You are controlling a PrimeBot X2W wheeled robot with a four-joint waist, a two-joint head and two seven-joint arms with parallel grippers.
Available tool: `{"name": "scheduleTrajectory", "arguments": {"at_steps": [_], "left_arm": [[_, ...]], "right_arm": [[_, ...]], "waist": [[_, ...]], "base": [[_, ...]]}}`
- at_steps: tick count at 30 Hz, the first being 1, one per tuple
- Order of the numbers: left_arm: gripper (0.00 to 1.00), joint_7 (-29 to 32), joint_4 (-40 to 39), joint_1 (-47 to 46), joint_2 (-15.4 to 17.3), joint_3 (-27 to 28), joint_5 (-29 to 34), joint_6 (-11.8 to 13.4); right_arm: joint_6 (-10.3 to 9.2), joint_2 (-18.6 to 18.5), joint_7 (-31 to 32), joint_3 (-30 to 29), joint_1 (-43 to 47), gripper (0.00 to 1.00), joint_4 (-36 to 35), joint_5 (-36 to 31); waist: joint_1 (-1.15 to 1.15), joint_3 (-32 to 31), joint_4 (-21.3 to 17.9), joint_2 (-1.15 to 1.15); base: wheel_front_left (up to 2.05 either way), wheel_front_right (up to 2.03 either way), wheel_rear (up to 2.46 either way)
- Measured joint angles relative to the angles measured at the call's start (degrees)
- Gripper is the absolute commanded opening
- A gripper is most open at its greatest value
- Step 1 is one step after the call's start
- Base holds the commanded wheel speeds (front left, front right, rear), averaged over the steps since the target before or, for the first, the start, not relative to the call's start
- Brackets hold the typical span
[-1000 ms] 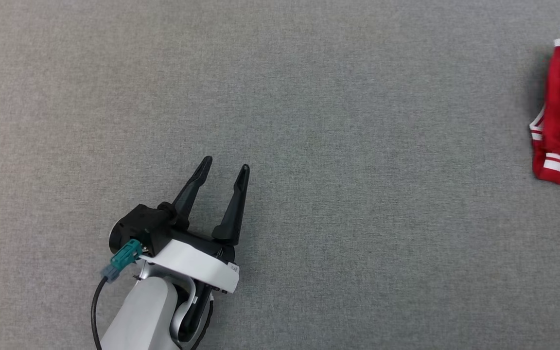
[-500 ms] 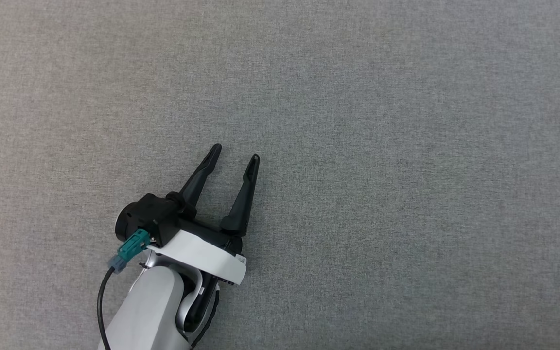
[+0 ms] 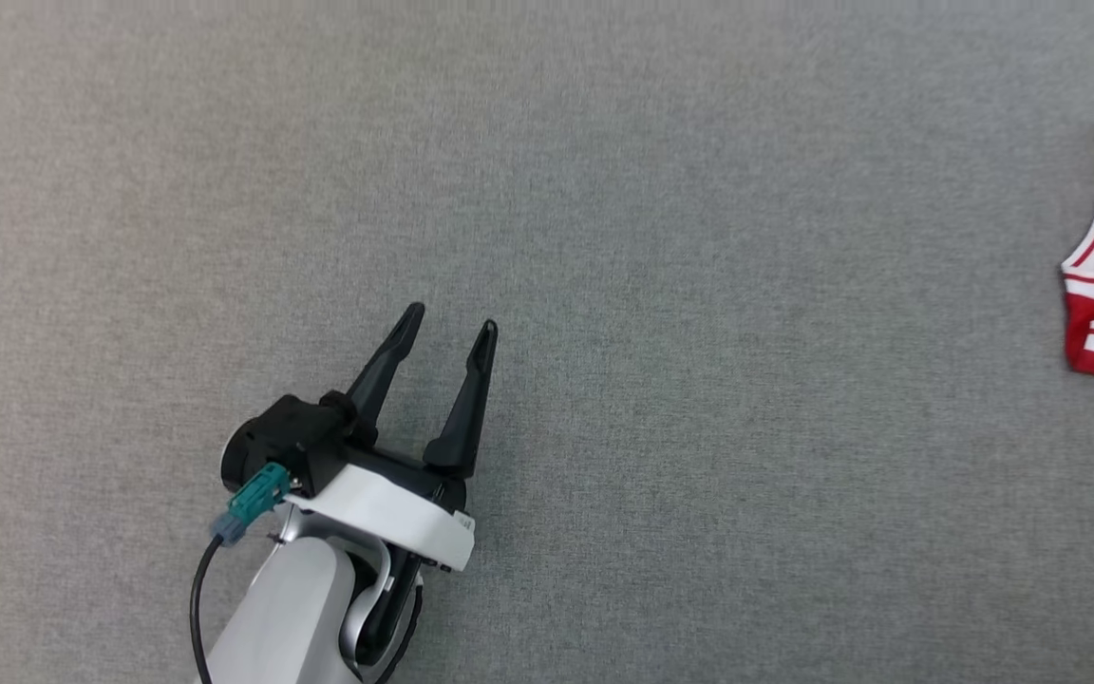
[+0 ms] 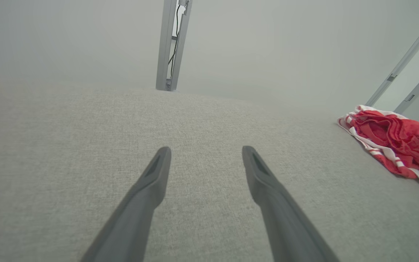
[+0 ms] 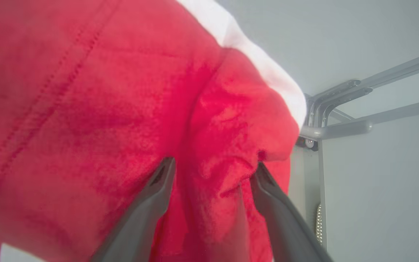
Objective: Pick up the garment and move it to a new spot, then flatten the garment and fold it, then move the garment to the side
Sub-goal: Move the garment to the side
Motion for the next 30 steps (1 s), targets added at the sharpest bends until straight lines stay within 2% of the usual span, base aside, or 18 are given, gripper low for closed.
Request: {"name": "scheduleTrajectory", "arguments": {"at_steps": [4,11,16,24,27,30], "left_arm": [[1.00,0.0,0.2,1.4,0.0,0.6,-0.1,0.1],[1.00,0.0,0.6,5.2,0.0,2.4,0.4,0.3],[1.00,0.0,0.2,7.8,0.0,5.3,0.8,0.3],[1.00,0.0,-1.7,12.2,0.0,10.0,1.4,0.5],[1.00,0.0,-2.0,14.0,0.0,11.0,1.7,0.5],[1.00,0.0,-2.2,15.7,0.0,12.0,1.7,0.5]], "right_arm": [[0.01,0.0,0.8,-1.4,-0.4,1.00,-1.8,-2.2],[0.01,3.8,-0.4,-4.5,-1.4,1.00,-8.8,-3.6],[0.02,9.2,-7.7,-6.8,1.8,1.00,-15.4,-3.8],[0.02,19.1,-23.5,-13.4,10.7,1.00,-21.5,-4.4],[0.01,22.7,-26.0,-17.0,15.1,1.00,-23.3,-7.2],[0.02,27.9,-26.5,-21.4,20.9,1.00,-26.2,-11.2]], "waist": [[0.00,-2.7,-0.4,0.00],[0.00,-8.5,-1.4,0.00],[0.00,-12.7,-1.9,0.00],[0.00,-18.5,-2.0,0.00],[0.00,-20.3,-1.6,0.00],[0.00,-21.8,-1.1,0.00]], "base": [[0.00,0.00,0.00],[0.00,0.00,0.00],[0.00,0.00,0.00],[0.00,0.00,0.00],[0.00,0.00,0.00],[0.00,0.00,0.00]]}}
